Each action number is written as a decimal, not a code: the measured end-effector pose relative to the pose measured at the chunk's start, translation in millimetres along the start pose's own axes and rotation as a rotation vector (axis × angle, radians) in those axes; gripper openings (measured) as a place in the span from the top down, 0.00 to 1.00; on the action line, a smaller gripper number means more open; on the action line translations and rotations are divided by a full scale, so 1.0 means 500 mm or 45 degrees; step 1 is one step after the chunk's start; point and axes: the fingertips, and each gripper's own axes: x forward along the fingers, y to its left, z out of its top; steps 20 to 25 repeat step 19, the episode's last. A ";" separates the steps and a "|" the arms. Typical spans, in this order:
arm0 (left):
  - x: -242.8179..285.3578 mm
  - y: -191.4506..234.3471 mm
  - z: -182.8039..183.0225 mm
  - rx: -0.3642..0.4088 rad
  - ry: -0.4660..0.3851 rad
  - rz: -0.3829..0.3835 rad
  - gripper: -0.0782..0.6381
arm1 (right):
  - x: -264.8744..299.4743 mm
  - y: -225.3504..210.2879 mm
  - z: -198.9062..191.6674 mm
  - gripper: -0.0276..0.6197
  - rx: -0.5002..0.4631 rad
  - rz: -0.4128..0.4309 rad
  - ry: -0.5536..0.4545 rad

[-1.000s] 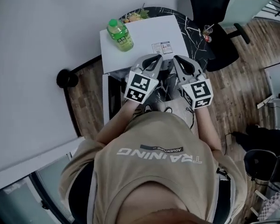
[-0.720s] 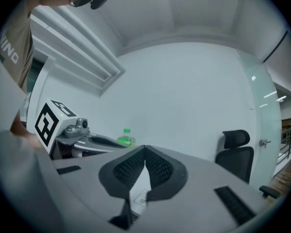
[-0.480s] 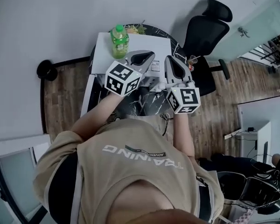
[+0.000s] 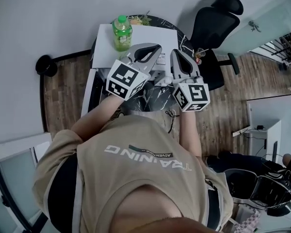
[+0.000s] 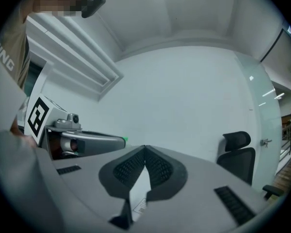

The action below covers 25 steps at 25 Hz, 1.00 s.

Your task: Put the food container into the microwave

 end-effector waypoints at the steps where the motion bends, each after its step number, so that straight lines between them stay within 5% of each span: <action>1: -0.001 -0.002 -0.007 -0.007 0.010 -0.001 0.88 | -0.001 0.000 -0.004 0.94 0.005 0.000 0.005; 10: -0.001 0.020 -0.085 -0.083 0.094 0.043 0.88 | 0.007 0.002 -0.059 0.94 0.034 0.012 0.085; 17: 0.001 -0.001 -0.113 0.099 0.157 0.058 0.88 | 0.003 -0.003 -0.098 0.94 0.039 0.010 0.132; 25: -0.006 -0.005 -0.118 0.125 0.161 0.060 0.88 | -0.001 -0.002 -0.111 0.95 0.041 0.004 0.138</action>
